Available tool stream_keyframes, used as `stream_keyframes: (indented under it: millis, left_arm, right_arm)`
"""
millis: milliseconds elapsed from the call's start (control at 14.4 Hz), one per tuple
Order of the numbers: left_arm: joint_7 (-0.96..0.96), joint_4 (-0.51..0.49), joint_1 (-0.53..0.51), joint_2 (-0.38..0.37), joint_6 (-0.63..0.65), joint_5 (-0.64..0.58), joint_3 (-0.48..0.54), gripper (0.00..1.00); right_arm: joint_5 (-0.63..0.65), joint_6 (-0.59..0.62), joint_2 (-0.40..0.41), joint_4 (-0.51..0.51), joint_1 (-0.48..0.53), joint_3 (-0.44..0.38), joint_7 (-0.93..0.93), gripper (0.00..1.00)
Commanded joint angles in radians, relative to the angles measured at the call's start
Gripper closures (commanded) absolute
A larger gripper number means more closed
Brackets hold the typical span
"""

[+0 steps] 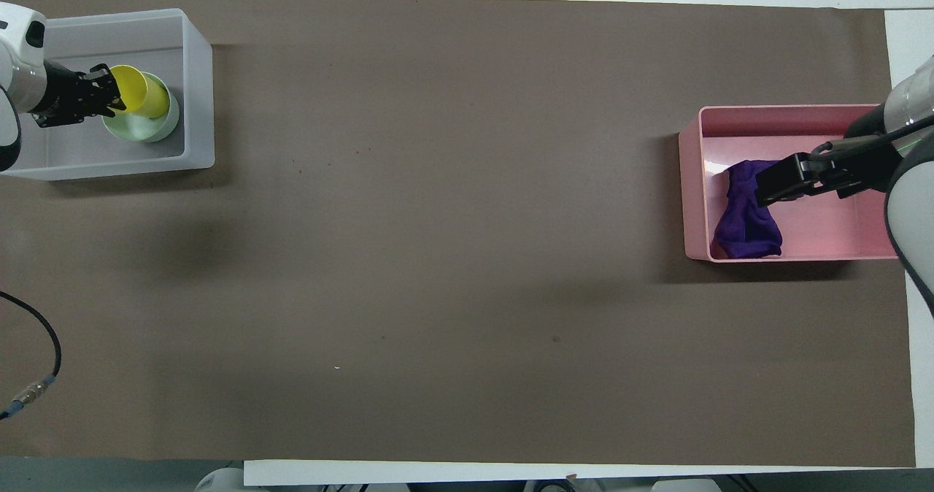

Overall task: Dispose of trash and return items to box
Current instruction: 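Carry the yellow cup with the left gripper into the green bowl, then release the yellow cup and withdraw the left gripper from the box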

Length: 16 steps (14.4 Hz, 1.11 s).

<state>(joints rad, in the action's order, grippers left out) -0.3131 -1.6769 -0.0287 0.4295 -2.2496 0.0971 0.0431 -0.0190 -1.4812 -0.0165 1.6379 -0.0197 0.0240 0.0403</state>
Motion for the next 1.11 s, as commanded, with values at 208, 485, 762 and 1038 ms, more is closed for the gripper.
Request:
stream_keyframes:
  millis: [208,485,762,1038]
  left_arm:
    - [-0.001,-0.014,0.026,-0.161,0.143,-0.02,0.009,0.0]
    - [0.061,0.023,0.064,-0.302,0.399,-0.103,-0.008,0.0]
    - [0.283,0.011,0.118,-0.49,0.641,-0.099,-0.008,0.0]
    - [0.33,0.056,0.125,-0.5,0.754,-0.105,-0.008,0.0]
  right_arm:
    - [-0.01,-0.047,-0.02,0.025,0.007,0.004,0.01,0.01]
    - [-0.012,-0.045,-0.022,0.03,0.014,0.004,0.012,0.01]
    - [-0.01,-0.04,-0.023,0.031,0.014,0.004,0.01,0.01]
    - [0.001,-0.045,-0.025,0.042,0.017,0.002,0.01,0.01]
